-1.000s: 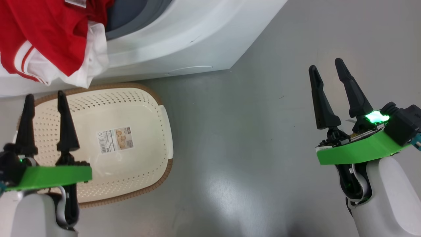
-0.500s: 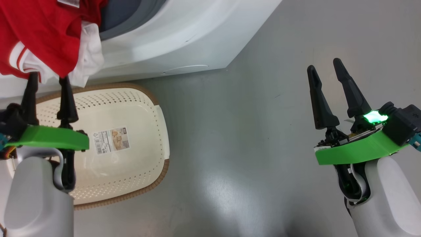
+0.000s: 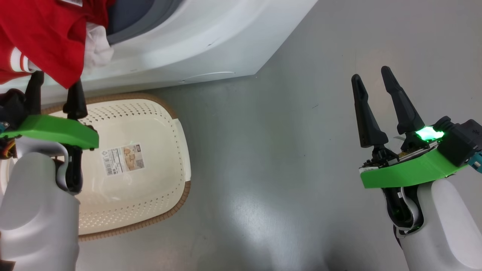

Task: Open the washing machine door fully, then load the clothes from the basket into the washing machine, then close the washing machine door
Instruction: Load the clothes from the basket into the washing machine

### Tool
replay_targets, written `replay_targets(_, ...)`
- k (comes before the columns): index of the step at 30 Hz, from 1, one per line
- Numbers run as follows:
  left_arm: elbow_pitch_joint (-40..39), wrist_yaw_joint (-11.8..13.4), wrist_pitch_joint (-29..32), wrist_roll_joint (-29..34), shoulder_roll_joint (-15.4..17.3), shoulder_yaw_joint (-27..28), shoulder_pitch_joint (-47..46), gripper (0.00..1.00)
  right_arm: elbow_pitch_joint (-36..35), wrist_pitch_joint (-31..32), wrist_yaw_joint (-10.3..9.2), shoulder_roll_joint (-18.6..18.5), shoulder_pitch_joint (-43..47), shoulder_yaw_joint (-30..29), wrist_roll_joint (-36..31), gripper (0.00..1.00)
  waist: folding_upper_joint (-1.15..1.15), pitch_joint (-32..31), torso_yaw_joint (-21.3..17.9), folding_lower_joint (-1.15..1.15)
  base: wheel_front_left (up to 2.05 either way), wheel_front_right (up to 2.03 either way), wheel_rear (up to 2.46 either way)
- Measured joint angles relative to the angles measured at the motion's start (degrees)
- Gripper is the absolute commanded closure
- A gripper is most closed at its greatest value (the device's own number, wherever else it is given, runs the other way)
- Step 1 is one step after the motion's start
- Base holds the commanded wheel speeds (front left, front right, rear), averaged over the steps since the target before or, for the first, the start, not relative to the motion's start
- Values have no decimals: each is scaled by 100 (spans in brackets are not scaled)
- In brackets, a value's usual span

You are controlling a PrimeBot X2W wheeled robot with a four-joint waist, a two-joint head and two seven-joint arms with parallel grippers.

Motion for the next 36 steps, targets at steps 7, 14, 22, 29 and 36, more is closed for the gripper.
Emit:
replay_targets(7,54,0,1,-2,-25,16,-35,67,0,0,0,0,-2,-1,0,0,0,-13,30,0,0,0,0)
replay_targets(14,16,-7,8,-2,-75,-12,-20,100,1,0,0,-8,-5,-1,0,0,0,-34,74,0,0,0,0)
replay_targets(22,-592,-5,16,8,-88,-10,275,100,20,0,0,-9,-4,1,0,0,0,-111,94,0,0,0,0)
replay_targets(29,-1540,-5,0,71,-145,-7,591,100,36,0,0,-10,5,5,0,0,0,-188,117,0,0,0,0)
replay_targets(36,-1563,-5,54,103,-116,-202,448,100,43,0,0,-23,7,43,0,0,0,-191,133,0,0,0,0)
